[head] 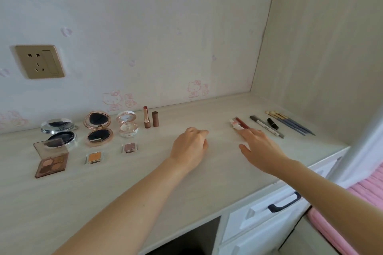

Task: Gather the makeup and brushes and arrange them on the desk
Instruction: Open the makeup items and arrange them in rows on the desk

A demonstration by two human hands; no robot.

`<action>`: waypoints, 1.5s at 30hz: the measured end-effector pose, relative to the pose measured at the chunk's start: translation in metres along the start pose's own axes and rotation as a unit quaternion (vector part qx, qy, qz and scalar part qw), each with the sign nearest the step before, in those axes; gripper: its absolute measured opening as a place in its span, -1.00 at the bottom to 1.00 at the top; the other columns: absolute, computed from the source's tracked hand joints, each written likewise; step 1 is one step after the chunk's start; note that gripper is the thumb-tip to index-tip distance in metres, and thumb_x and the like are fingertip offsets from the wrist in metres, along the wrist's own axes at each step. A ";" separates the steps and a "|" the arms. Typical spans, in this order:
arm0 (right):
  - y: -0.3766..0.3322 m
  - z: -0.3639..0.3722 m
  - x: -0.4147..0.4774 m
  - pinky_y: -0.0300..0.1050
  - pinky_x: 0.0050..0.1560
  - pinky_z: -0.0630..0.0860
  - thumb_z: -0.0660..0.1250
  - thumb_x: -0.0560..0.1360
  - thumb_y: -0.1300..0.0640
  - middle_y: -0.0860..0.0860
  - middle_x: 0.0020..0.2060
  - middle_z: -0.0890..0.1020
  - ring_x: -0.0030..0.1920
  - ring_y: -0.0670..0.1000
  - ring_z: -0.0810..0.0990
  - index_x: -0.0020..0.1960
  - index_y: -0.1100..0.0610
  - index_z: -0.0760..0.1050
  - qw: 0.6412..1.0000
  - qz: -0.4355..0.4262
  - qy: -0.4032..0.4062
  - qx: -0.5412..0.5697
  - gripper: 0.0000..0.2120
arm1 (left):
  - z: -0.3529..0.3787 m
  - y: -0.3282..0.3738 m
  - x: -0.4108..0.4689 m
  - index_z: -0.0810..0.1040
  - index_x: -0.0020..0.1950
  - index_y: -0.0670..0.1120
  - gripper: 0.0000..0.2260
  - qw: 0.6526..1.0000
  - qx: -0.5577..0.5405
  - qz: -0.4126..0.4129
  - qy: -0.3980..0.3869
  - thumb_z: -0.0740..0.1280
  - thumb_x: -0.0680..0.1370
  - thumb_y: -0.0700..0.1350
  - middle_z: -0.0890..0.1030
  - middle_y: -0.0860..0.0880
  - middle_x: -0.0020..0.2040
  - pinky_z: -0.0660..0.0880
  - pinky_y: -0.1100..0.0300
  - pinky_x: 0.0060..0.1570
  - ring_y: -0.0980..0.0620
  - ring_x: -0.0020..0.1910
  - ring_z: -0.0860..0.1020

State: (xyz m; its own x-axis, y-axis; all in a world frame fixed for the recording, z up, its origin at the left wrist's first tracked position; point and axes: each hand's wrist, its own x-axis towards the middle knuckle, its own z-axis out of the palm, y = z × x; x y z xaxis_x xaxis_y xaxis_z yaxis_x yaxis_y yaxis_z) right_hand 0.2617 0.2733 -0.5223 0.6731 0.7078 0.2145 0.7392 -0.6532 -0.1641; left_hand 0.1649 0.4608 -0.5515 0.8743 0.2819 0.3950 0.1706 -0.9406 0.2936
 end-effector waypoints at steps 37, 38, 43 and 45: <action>0.173 0.012 0.079 -0.12 -0.21 0.31 0.17 0.55 0.03 0.09 -0.22 0.51 -0.07 0.17 0.47 -0.17 0.13 0.60 0.984 0.176 0.000 -0.016 -0.71 | 0.124 0.139 0.200 0.40 0.39 -0.11 -0.66 0.970 -0.058 0.034 -0.233 0.04 0.67 -0.09 0.42 -0.20 0.33 0.29 0.00 0.26 -0.14 0.43 0.16; 0.174 0.013 0.078 -0.13 -0.24 0.29 0.17 0.54 0.04 0.07 -0.26 0.48 -0.11 0.17 0.47 -0.21 0.13 0.58 0.984 0.177 0.002 -0.014 -0.71 | 0.124 0.139 0.200 0.43 0.35 -0.12 -0.68 0.970 -0.062 0.031 -0.231 0.05 0.66 -0.08 0.44 -0.20 0.30 0.30 0.01 0.24 -0.14 0.42 0.18; 0.173 0.014 0.073 -0.05 -0.12 0.45 0.20 0.57 0.11 0.12 -0.08 0.55 0.01 0.17 0.48 -0.03 0.15 0.60 0.983 0.181 0.032 0.018 -0.79 | 0.122 0.139 0.196 0.44 0.31 -0.09 -0.70 0.971 -0.122 -0.006 -0.207 0.12 0.64 -0.04 0.36 -0.19 0.30 0.42 0.04 0.20 -0.17 0.17 0.46; 0.169 0.011 0.069 -0.03 -0.09 0.49 0.20 0.57 0.16 0.14 -0.05 0.58 0.00 0.16 0.50 0.06 0.18 0.57 0.979 0.188 0.067 0.049 -0.80 | 0.120 0.138 0.193 0.43 0.32 -0.07 -0.71 0.969 -0.163 -0.011 -0.184 0.16 0.62 -0.04 0.40 -0.18 0.30 0.43 0.08 0.16 -0.14 0.16 0.48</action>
State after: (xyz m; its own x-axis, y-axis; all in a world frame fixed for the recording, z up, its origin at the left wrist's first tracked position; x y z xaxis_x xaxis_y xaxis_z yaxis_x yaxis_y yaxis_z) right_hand 0.4334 0.2145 -0.5460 0.8934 0.3763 0.2452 0.4434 -0.8265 -0.3468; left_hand 0.4122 0.3624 -0.5393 0.9853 0.1577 0.0656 0.0908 -0.8089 0.5809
